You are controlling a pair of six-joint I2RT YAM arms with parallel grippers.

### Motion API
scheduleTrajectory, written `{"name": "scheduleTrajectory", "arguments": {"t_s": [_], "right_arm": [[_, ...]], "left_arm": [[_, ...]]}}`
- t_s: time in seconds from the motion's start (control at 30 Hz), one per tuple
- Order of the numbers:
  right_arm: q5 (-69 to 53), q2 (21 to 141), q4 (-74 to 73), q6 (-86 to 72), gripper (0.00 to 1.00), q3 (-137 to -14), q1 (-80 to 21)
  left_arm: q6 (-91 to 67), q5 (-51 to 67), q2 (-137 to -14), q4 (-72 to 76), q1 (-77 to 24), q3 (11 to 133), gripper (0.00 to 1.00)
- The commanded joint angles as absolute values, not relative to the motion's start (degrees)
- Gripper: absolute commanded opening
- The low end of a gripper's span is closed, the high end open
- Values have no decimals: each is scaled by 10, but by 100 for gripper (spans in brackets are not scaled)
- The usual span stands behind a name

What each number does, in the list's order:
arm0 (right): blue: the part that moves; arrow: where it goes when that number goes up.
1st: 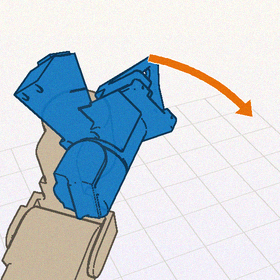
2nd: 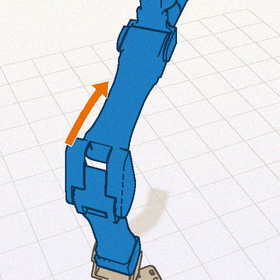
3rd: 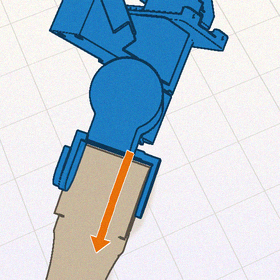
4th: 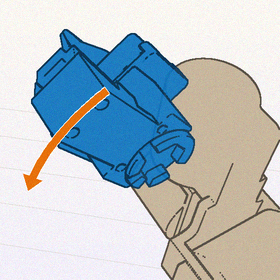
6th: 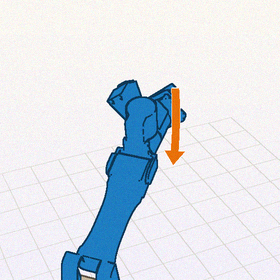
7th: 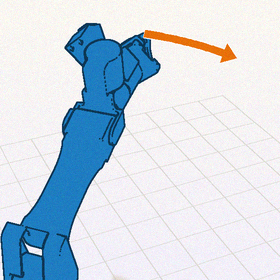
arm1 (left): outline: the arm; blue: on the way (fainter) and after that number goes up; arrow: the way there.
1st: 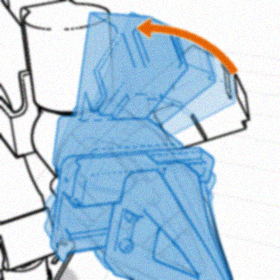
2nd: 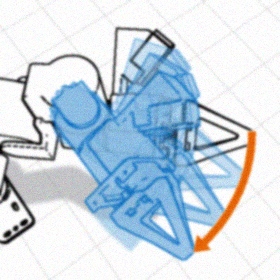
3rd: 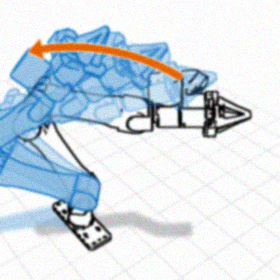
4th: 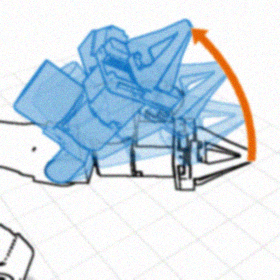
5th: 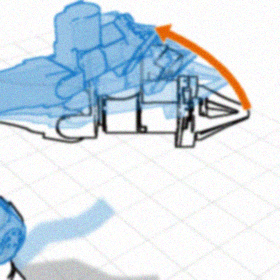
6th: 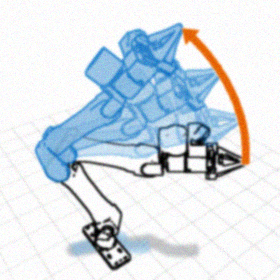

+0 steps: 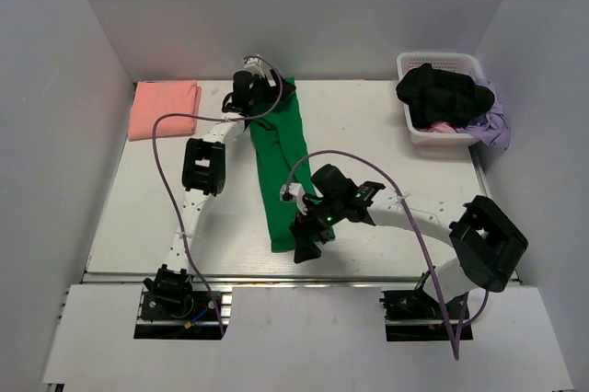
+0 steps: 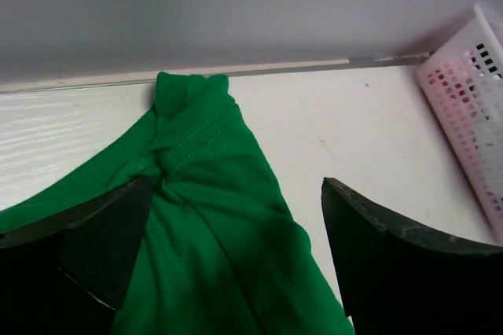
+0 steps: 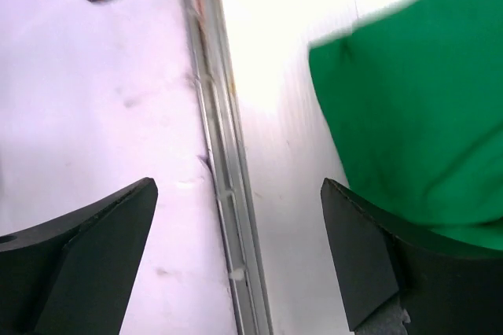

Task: Fold and stack the t-shirts
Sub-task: Rotate the tshirt 90 degrees

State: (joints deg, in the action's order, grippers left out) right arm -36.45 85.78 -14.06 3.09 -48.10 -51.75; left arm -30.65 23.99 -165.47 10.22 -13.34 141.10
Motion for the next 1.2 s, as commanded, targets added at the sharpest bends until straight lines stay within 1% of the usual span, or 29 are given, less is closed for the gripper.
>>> {"name": "scheduleTrajectory", "arguments": {"t_s": [0.0, 0.13, 0.17, 0.23, 0.27, 0.3, 0.37, 0.47, 0.53, 0.57, 0.6, 0.67, 0.7, 0.73, 0.77, 0.8, 0.83, 0.87, 0.9, 0.93, 1.0, 1.03, 1.07, 1.1, 1.13, 1.17], "right_arm": [[-406, 830, -156, 67, 90, -537, -518], [-331, 806, -128, 38, 90, -546, -516], [-290, 801, -127, 32, 90, -546, -514], [-212, 790, -125, 4, 90, -543, -514], [-188, 786, -122, -13, 90, -537, -514], [-171, 785, -117, -52, 90, -527, -513], [-162, 777, -94, -71, 90, -512, -509], [-134, 761, -85, -103, 90, -491, -508], [-86, 750, -85, -120, 90, -471, -505], [-63, 733, -84, -136, 90, -464, -504], [-55, 725, -82, -145, 90, -457, -498], [-9, 704, -85, -177, 90, -429, -494], [-2, 689, -87, -184, 90, -414, -488], [17, 677, -92, -205, 90, -408, -486], [29, 672, -98, -208, 90, -386, -482], [32, 668, -102, -214, 90, -381, -477], [30, 664, -110, -227, 90, -378, -472], [17, 666, -112, -225, 90, -372, -465], [16, 669, -130, -228, 90, -371, -464], [9, 684, -136, -228, 90, -371, -456], [-18, 697, -157, -228, 90, -376, -453], [-28, 718, -163, -229, 88, -381, -447], [-39, 724, -163, -225, 88, -382, -444], [-62, 730, -161, -225, 86, -383, -444], [-72, 747, -154, -224, 82, -388, -440], [-80, 754, -153, -218, 80, -390, -440]], "left_arm": [[-351, 251, -1676, 135, -155, 1391, 100], [-312, 229, -1623, 135, -160, 1384, 100], [-297, 220, -1609, 129, -160, 1378, 100], [-284, 181, -1565, 116, -160, 1378, 100], [-275, 143, -1549, 108, -160, 1378, 100], [-269, 128, -1534, 108, -160, 1378, 100], [-256, 113, -1497, 108, -160, 1391, 100], [-233, 106, -1464, 91, -160, 1408, 100], [-228, 100, -1419, 76, -160, 1397, 100], [-228, 124, -1406, 62, -160, 1390, 100], [-228, 140, -1392, 43, -160, 1390, 100], [-213, 161, -1340, -40, -160, 1358, 100], [-213, 166, -1313, -63, -160, 1328, 100], [-227, 161, -1282, -87, -160, 1246, 100], [-235, 139, -1211, -132, -160, 1197, 100], [-236, 139, -1172, -133, -160, 1139, 100], [-242, 139, -1133, -133, -172, 1017, 100], [-242, 139, -1057, -106, -177, 955, 100], [-247, 139, -1023, -100, -184, 899, 100], [-266, 127, -993, -100, -190, 806, 100], [-281, 115, -941, -112, -209, 732, 100], [-293, 113, -901, -112, -217, 678, 100], [-293, 122, -887, -121, -232, 661, 100], [-298, 122, -876, -161, -240, 651, 100], [-298, 128, -867, -180, -250, 630, 100], [-310, 128, -848, -195, -260, 614, 100]]}}
